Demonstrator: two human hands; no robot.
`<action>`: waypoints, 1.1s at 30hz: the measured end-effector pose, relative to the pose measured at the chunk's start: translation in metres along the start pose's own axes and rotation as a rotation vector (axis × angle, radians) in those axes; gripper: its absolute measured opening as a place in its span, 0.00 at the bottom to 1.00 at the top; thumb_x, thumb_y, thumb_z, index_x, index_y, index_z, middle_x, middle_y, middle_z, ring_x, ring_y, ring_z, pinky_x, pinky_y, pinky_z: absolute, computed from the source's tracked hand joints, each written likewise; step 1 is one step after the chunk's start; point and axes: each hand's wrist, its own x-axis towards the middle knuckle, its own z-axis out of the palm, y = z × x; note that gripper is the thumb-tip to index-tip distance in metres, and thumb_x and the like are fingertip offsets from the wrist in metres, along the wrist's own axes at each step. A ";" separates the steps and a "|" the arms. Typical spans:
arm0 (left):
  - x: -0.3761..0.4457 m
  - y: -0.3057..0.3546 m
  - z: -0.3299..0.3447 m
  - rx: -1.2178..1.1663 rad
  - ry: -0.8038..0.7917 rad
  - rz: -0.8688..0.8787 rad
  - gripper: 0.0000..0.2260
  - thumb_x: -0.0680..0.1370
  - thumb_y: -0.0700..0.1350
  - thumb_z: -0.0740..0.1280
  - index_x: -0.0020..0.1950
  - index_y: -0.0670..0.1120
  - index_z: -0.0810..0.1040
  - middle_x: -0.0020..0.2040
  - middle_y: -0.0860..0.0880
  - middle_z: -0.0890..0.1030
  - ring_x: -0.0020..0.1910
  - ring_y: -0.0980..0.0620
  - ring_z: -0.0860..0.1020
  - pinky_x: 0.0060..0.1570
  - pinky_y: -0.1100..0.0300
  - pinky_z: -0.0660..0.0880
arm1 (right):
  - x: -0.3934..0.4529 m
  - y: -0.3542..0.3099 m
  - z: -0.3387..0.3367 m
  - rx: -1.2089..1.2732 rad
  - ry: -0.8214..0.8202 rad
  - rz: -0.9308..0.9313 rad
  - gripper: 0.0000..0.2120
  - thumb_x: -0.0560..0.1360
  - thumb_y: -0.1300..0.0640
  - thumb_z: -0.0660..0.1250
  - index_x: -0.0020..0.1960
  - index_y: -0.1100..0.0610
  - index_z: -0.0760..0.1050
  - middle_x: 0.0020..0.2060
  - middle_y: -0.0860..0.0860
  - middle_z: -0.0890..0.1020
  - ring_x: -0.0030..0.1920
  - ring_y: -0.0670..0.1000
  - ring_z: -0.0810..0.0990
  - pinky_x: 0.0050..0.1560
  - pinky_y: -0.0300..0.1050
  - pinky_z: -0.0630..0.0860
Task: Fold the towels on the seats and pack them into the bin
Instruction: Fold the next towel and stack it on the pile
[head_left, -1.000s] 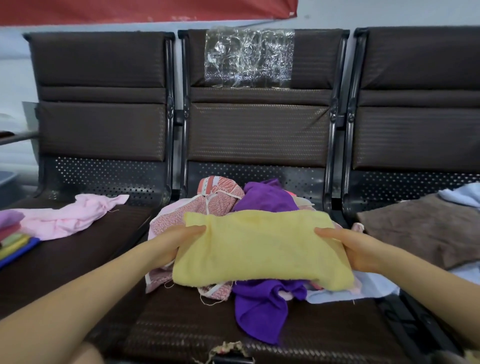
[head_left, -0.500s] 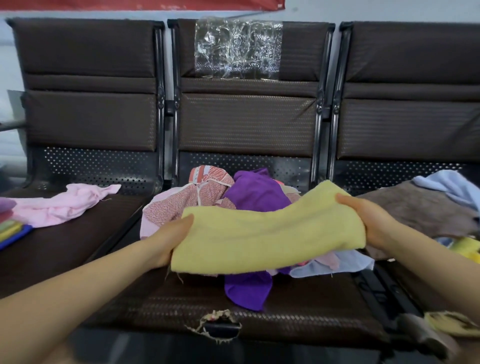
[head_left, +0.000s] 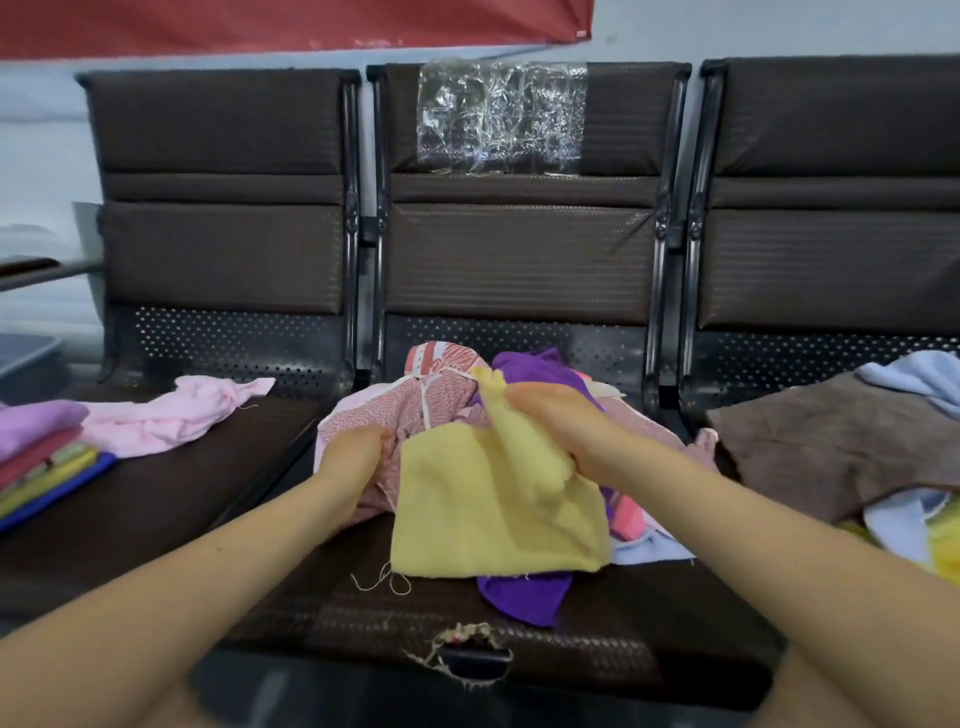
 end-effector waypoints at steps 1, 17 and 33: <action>-0.001 0.002 0.000 -0.019 -0.026 -0.005 0.09 0.80 0.39 0.59 0.41 0.43 0.74 0.30 0.48 0.71 0.25 0.53 0.69 0.21 0.67 0.67 | 0.002 0.001 0.010 -0.017 -0.122 0.042 0.14 0.79 0.51 0.62 0.58 0.60 0.77 0.43 0.51 0.80 0.38 0.48 0.77 0.37 0.41 0.74; -0.004 -0.021 0.043 0.158 -0.395 0.060 0.11 0.77 0.45 0.69 0.58 0.46 0.78 0.53 0.46 0.83 0.52 0.48 0.81 0.51 0.54 0.78 | 0.006 0.053 -0.050 -0.622 0.037 0.176 0.15 0.75 0.46 0.68 0.45 0.57 0.73 0.32 0.54 0.77 0.30 0.52 0.75 0.26 0.41 0.72; 0.004 -0.028 -0.004 0.618 -0.155 0.071 0.24 0.73 0.56 0.62 0.64 0.43 0.74 0.60 0.43 0.78 0.58 0.42 0.77 0.58 0.48 0.76 | 0.020 0.039 -0.012 -0.608 0.070 0.126 0.18 0.70 0.47 0.75 0.41 0.59 0.71 0.33 0.54 0.78 0.31 0.54 0.79 0.31 0.44 0.77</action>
